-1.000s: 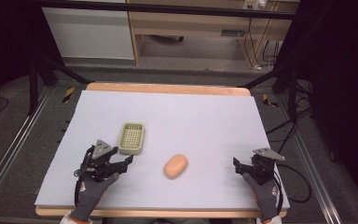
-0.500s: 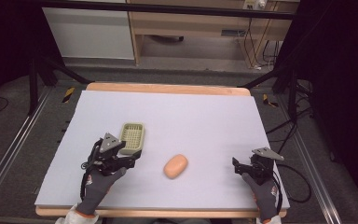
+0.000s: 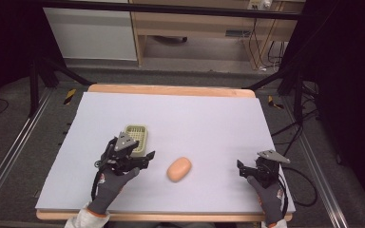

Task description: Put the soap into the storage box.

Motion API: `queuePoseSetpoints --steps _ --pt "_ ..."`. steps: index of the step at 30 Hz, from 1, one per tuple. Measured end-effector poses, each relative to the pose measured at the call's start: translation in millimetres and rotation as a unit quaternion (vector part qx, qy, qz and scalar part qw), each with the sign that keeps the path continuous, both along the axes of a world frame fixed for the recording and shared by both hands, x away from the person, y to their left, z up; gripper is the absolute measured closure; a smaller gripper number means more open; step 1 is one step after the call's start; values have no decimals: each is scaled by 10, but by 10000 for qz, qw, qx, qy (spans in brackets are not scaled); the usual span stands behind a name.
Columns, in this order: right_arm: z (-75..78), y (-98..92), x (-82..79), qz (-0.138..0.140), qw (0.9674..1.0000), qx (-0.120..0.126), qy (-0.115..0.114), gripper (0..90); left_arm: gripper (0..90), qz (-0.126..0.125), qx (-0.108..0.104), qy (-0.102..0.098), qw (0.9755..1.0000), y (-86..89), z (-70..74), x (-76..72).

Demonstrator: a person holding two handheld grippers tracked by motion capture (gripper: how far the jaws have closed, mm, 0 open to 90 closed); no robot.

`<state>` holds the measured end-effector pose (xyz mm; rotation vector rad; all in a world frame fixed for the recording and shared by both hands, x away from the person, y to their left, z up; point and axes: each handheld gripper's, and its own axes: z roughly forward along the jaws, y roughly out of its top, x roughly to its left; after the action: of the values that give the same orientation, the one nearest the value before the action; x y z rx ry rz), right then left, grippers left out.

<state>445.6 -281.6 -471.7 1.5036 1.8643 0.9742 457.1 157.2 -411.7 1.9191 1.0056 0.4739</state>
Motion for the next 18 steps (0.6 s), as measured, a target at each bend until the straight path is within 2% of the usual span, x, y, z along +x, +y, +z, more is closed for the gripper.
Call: queuePoseSetpoints --steps 12,15,18 --pt "11 0 -8 14 10000 40 -16 71 268 -287 153 131 9994 -303 -75 37" --pt "11 2 -8 16 10000 39 -13 71 267 -360 231 153 9990 -347 -88 38" --pt "9 7 -7 8 10000 30 -6 71 265 -384 223 180 9988 -390 -98 46"
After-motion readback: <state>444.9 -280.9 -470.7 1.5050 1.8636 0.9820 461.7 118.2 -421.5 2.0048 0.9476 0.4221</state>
